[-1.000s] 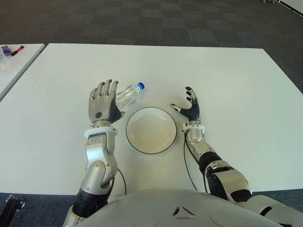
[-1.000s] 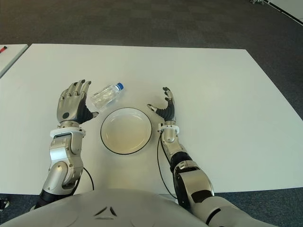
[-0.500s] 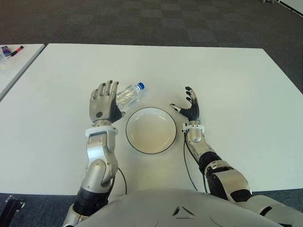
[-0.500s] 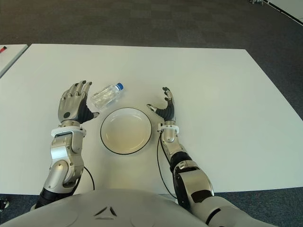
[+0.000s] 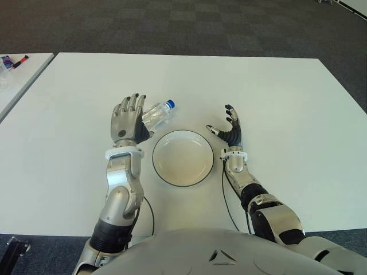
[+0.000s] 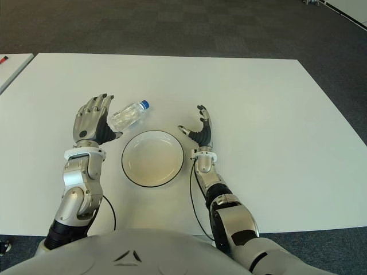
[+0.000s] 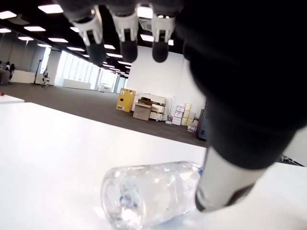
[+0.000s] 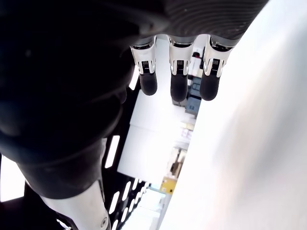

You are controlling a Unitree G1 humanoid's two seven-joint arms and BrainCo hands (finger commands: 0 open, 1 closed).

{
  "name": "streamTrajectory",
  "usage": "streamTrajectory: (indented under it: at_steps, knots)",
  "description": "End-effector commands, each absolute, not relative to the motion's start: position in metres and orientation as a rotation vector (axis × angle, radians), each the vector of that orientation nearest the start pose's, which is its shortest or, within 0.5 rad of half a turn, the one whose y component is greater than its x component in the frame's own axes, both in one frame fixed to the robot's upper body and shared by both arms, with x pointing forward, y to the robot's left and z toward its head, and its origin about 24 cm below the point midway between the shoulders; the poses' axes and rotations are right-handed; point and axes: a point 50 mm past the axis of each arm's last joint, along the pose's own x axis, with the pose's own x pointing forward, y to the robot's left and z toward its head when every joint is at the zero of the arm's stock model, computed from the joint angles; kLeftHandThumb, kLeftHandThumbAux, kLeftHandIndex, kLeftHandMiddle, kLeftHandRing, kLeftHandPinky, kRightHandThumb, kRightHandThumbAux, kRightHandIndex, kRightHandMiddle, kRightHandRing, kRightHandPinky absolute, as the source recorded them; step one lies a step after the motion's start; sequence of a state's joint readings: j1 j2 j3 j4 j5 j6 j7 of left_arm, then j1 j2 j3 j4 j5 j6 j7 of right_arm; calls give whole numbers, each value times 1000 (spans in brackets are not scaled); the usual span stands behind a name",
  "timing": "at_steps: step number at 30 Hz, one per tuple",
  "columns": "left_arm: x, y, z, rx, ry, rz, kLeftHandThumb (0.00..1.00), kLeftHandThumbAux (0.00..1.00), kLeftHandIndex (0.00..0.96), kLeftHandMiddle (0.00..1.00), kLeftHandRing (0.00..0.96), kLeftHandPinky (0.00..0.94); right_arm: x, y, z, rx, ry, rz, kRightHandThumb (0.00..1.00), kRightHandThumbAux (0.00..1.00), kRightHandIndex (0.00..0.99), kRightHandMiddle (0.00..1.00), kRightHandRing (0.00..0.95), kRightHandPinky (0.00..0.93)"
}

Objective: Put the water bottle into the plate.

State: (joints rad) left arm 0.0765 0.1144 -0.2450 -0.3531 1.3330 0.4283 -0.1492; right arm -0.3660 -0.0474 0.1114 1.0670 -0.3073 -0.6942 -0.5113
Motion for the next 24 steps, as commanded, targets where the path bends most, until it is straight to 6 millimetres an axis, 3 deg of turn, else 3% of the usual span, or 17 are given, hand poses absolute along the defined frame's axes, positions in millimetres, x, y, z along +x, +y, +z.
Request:
streamTrajectory:
  at_steps: [1,24]
  knots:
    - [244,146,86,1308,92,101,0,908,0,0,0,2,262,-131,-48,-361,34,-109,0,880,135,101,109,153]
    - [280,140,91,1254,143,23,0,908,0,0,0,19,261,-127,-49,-339,37,-110,0,874,133,105,108,155]
